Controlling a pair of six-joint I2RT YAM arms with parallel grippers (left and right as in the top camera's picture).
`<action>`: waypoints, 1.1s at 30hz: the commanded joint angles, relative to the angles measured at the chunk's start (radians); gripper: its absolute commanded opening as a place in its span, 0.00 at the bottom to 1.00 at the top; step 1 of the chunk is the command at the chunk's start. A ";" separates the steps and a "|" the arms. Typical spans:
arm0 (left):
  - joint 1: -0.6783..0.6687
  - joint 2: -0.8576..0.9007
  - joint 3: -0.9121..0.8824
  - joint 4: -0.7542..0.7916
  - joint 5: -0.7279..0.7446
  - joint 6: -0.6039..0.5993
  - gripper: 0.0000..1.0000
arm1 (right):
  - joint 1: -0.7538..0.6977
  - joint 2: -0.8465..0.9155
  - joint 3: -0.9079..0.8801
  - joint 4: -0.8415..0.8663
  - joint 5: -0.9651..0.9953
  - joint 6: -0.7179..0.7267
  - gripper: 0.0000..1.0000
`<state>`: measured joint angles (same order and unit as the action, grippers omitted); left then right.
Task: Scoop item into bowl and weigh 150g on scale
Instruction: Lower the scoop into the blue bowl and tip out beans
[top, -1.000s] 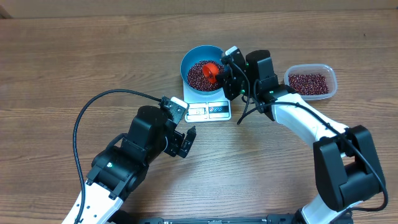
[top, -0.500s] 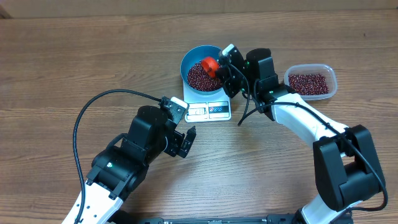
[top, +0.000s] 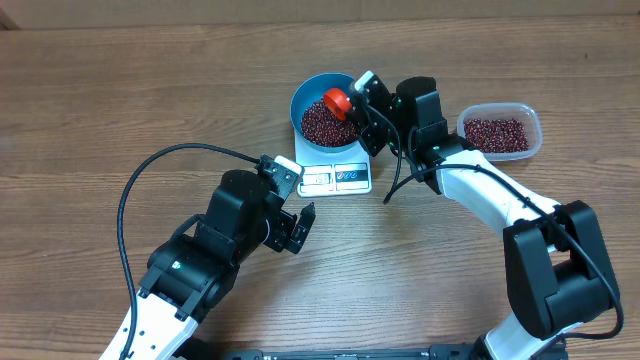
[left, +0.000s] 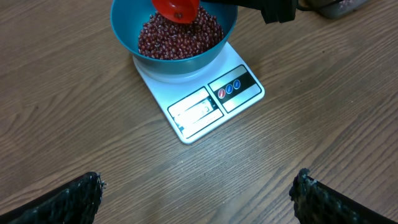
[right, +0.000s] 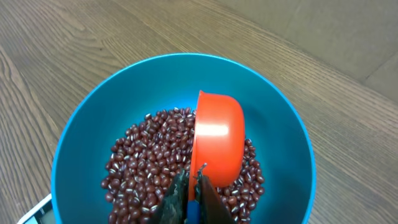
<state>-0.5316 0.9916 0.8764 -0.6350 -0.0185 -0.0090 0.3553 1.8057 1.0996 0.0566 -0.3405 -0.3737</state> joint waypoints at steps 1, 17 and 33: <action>-0.006 0.002 0.000 0.003 0.011 -0.016 1.00 | 0.005 0.003 0.026 -0.008 0.010 -0.040 0.04; -0.006 0.002 0.000 0.003 0.011 -0.016 1.00 | 0.006 0.003 0.026 -0.104 -0.125 -0.050 0.04; -0.006 0.002 0.000 0.003 0.011 -0.016 1.00 | 0.005 0.003 0.026 -0.126 -0.189 0.062 0.04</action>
<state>-0.5316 0.9916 0.8764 -0.6353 -0.0185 -0.0090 0.3553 1.8057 1.0996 -0.0719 -0.5095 -0.3691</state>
